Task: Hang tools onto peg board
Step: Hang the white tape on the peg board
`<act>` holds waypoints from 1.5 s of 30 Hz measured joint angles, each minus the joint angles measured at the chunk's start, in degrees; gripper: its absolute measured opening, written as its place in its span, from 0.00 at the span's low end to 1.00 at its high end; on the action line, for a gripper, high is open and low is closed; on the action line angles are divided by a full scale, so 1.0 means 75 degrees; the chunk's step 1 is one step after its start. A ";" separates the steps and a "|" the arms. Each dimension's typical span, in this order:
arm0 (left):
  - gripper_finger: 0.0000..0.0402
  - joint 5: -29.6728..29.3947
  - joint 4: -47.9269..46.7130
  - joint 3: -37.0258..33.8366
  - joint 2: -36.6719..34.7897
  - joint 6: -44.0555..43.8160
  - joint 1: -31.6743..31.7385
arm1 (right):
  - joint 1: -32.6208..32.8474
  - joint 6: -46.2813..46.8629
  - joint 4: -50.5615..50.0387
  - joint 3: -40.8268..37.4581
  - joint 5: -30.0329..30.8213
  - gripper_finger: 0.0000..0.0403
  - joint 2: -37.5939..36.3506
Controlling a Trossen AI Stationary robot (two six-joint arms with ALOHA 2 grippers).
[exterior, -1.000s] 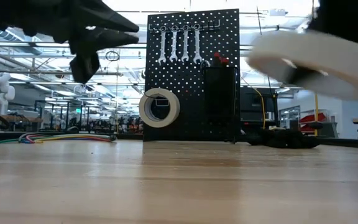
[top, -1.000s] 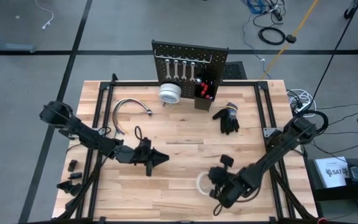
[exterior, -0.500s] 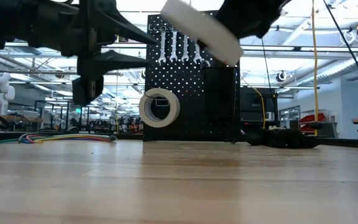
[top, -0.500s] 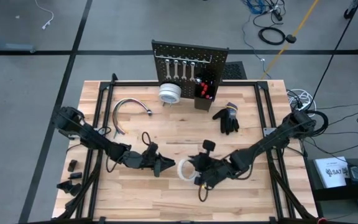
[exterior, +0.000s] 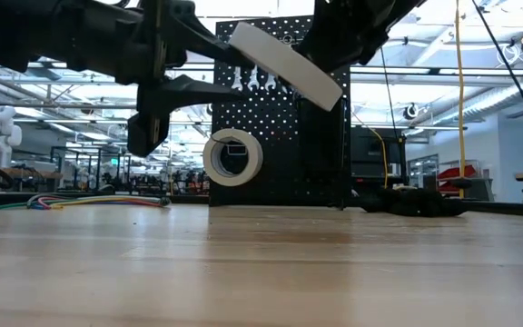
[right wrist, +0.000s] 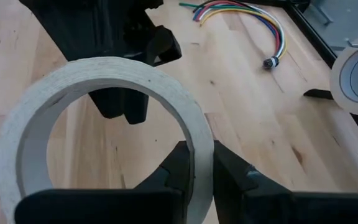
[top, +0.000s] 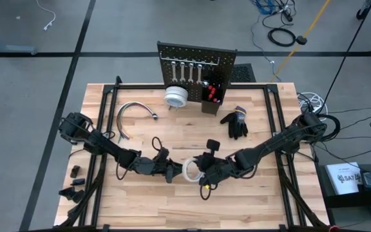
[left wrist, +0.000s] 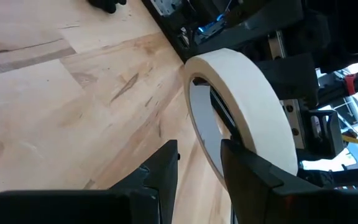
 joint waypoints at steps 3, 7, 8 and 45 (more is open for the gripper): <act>0.31 0.0000 -0.0012 0.0000 0.0000 0.0003 0.0007 | -0.0029 0.0010 -0.0061 0.0000 -0.0041 0.08 -0.0003; 0.31 0.0009 -0.0064 0.0000 0.0000 0.0006 0.0088 | 0.0109 0.0119 -0.0294 0.0009 -0.0162 0.08 -0.0008; 0.31 0.0007 -0.0077 0.0001 -0.0001 0.0006 0.0126 | 0.0188 0.0115 -0.0350 0.0009 -0.0182 0.08 -0.0008; 0.31 0.1496 0.0069 0.0006 -0.0009 -0.1784 0.0937 | -0.0092 0.0083 -0.0710 0.0006 -0.1593 0.08 0.0231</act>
